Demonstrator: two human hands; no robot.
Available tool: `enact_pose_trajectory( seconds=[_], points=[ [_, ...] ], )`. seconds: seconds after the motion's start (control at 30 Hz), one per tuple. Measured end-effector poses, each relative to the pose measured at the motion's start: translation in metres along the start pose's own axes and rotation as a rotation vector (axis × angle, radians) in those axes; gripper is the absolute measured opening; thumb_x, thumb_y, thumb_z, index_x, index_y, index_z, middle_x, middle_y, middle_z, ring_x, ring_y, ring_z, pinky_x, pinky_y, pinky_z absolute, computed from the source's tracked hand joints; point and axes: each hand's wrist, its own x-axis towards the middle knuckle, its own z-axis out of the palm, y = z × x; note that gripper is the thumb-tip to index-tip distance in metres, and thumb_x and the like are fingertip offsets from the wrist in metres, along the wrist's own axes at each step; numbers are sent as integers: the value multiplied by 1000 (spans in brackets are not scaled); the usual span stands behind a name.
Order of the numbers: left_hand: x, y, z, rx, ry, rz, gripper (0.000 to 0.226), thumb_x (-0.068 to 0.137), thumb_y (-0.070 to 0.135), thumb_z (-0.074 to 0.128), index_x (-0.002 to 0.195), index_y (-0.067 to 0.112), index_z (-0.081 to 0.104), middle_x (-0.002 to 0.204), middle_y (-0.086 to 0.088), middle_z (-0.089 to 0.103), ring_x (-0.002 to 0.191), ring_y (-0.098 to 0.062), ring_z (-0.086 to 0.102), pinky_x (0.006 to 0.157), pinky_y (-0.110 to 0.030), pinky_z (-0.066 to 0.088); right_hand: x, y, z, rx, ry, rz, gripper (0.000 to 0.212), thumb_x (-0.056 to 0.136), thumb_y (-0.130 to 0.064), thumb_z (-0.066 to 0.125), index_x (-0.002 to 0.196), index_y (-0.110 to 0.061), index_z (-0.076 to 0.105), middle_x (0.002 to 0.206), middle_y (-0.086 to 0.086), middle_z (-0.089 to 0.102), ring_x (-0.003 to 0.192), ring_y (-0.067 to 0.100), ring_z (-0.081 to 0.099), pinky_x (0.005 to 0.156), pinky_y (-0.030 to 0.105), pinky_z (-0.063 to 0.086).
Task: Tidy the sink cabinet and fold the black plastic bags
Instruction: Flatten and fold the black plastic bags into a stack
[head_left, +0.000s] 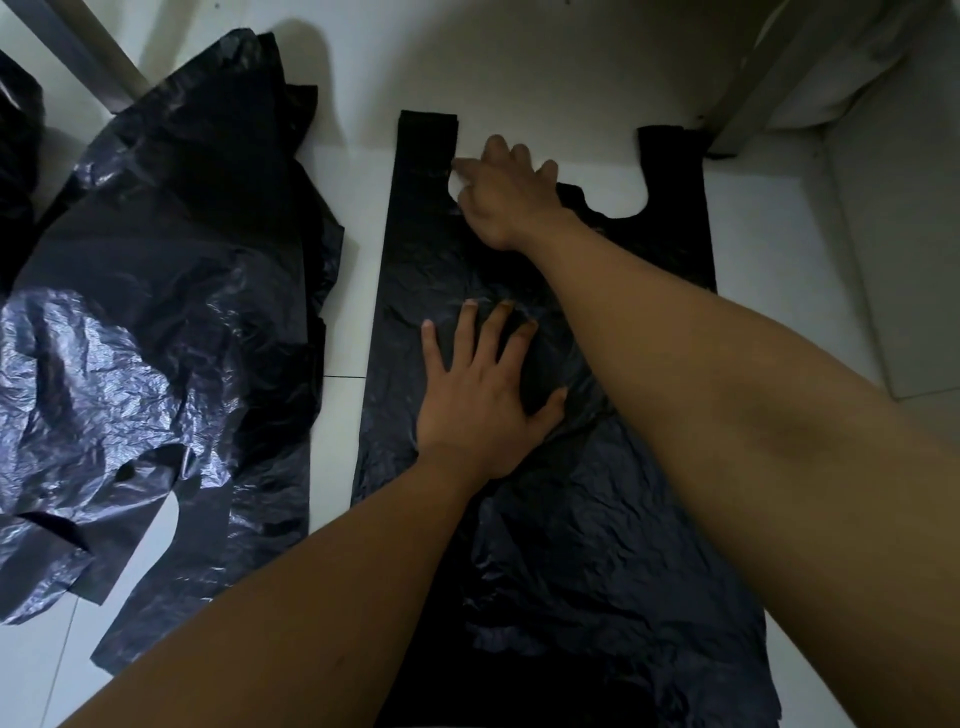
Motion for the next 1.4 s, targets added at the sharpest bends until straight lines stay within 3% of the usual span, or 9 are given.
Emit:
enact_pose_trajectory(
  seconds=[0.1, 0.27, 0.33, 0.5, 0.77, 0.87, 0.93, 1.13, 1.4],
  points=[
    [1, 0, -1, 7, -7, 2, 78, 90, 76, 29, 153, 31, 29, 165, 1, 19, 154, -28, 4, 118, -66, -1, -5, 17, -3, 63, 127, 80, 53, 101, -32, 30, 154, -27, 28, 150, 10, 33, 134, 32, 32, 106, 51, 24],
    [1, -1, -1, 1, -1, 6, 78, 90, 75, 29, 153, 30, 28, 165, 0, 18, 154, -29, 4, 118, -67, 0, -66, 38, 9, 141, 430, 102, 36, 102, -34, 36, 129, -24, 58, 125, 5, 52, 118, 25, 46, 94, 42, 28],
    [1, -1, -1, 5, -4, 6, 77, 91, 75, 28, 154, 30, 28, 165, 0, 17, 154, -28, 2, 118, -67, -1, -96, 39, 27, 78, 399, 21, 35, 103, -38, 34, 124, -26, 60, 121, 3, 53, 114, 23, 45, 92, 41, 28],
    [0, 0, -1, 2, -3, -2, 77, 91, 76, 26, 154, 31, 28, 165, 1, 18, 155, -28, 1, 119, -65, -2, -108, 59, 45, 38, 297, -71, 38, 103, -42, 34, 132, -28, 54, 128, 1, 48, 120, 22, 41, 96, 42, 26],
    [-1, 0, -1, -3, 7, -3, 75, 91, 76, 31, 154, 34, 27, 164, 3, 20, 154, -26, 4, 119, -65, 1, -67, 111, 8, 152, 302, 104, 44, 105, -38, 32, 144, -22, 43, 144, 7, 43, 137, 27, 34, 115, 59, 17],
    [0, -1, 0, -11, 14, 3, 76, 91, 75, 31, 154, 33, 28, 164, 2, 21, 154, -27, 5, 119, -66, 2, -98, 99, 4, 278, 525, 183, 39, 104, -37, 35, 133, -20, 55, 135, 6, 52, 129, 25, 43, 110, 47, 26],
    [0, -1, 0, -13, 18, 3, 76, 91, 75, 31, 153, 33, 28, 164, 2, 21, 154, -28, 5, 118, -66, 1, -134, 82, 11, 318, 582, 270, 32, 103, -33, 38, 122, -19, 60, 127, 6, 56, 122, 24, 46, 102, 41, 28],
    [-1, -2, 1, -23, 18, 14, 76, 91, 75, 31, 153, 31, 30, 164, 0, 22, 154, -28, 6, 119, -66, 1, -221, 44, 68, 212, 533, 382, 23, 100, -32, 47, 104, -19, 65, 115, 4, 58, 110, 25, 47, 93, 42, 29],
    [-1, -5, -1, -80, 25, 12, 77, 90, 78, 26, 151, 32, 36, 163, 2, 27, 154, -24, 8, 121, -61, -2, -243, 52, 80, 191, 480, 339, 24, 102, -37, 42, 111, -24, 61, 119, -1, 54, 114, 18, 46, 101, 41, 26]
  ],
)
